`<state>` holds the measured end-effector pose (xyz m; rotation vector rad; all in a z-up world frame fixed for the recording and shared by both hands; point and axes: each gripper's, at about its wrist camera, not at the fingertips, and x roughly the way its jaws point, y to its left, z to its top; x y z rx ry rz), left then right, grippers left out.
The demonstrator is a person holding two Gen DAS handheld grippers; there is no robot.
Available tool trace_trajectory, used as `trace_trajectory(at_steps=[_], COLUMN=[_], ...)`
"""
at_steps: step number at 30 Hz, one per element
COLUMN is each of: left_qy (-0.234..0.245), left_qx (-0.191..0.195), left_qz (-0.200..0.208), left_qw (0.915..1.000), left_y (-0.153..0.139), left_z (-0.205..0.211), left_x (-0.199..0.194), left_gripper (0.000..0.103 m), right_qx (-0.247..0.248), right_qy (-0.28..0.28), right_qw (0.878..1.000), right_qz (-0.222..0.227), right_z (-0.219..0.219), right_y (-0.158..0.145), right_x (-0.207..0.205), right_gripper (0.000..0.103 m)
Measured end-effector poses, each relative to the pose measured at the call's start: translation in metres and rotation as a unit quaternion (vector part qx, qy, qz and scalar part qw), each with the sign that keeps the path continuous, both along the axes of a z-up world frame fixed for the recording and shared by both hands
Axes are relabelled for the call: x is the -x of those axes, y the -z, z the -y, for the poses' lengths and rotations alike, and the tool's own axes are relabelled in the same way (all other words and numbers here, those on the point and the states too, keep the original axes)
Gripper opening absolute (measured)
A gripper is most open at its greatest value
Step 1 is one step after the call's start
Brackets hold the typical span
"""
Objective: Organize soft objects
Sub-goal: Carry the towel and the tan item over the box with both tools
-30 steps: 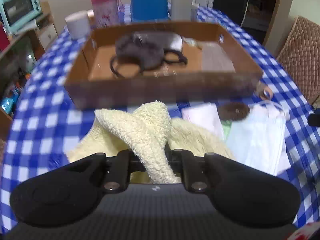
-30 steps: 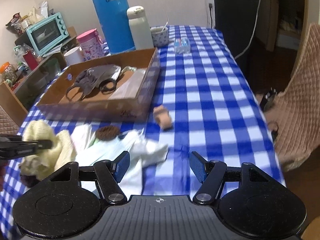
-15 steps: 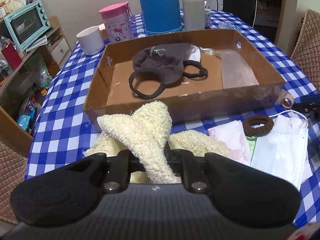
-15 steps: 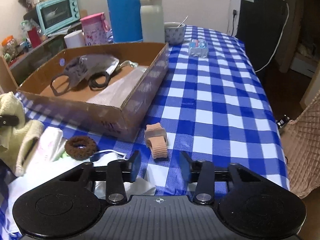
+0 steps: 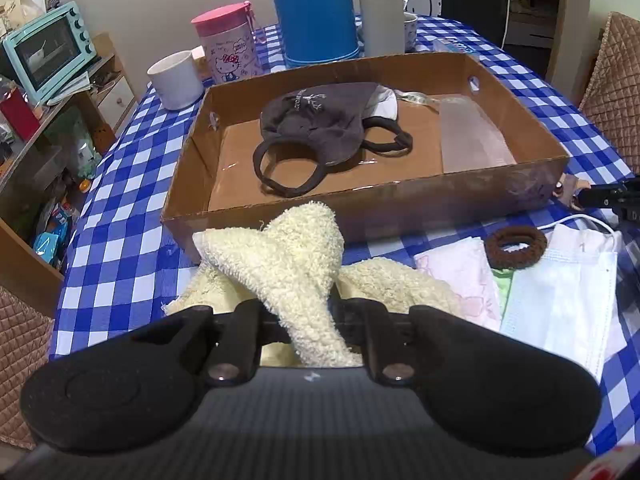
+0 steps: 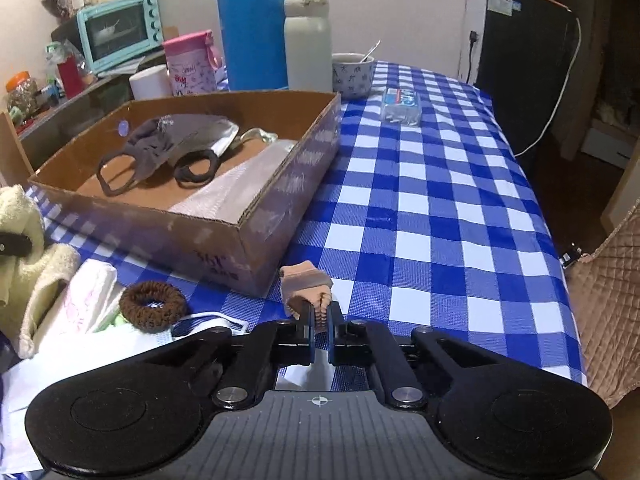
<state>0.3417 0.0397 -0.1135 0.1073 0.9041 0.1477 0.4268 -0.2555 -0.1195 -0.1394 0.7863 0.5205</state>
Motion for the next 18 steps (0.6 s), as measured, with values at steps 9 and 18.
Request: trace_trajectory(at_steps=[9, 18], left_qy=[0.014, 0.020], left_qx=[-0.005, 0.004], left_qz=[0.020, 0.055], left_qw=[0.9997, 0.9983], left_y=[-0.021, -0.067], left_z=[0.004, -0.003], left_x=[0.019, 0.041], left_gripper=[0.012, 0.012], right_qx=[-0.018, -0.028], right_qy=[0.012, 0.006], right_qw=[1.000, 0.999], right_qz=[0.022, 0.044], right_z=[0.012, 0.011], right_y=[-0.032, -0.068], right_x=[0.025, 0.051], right_gripper=[0.005, 0.005])
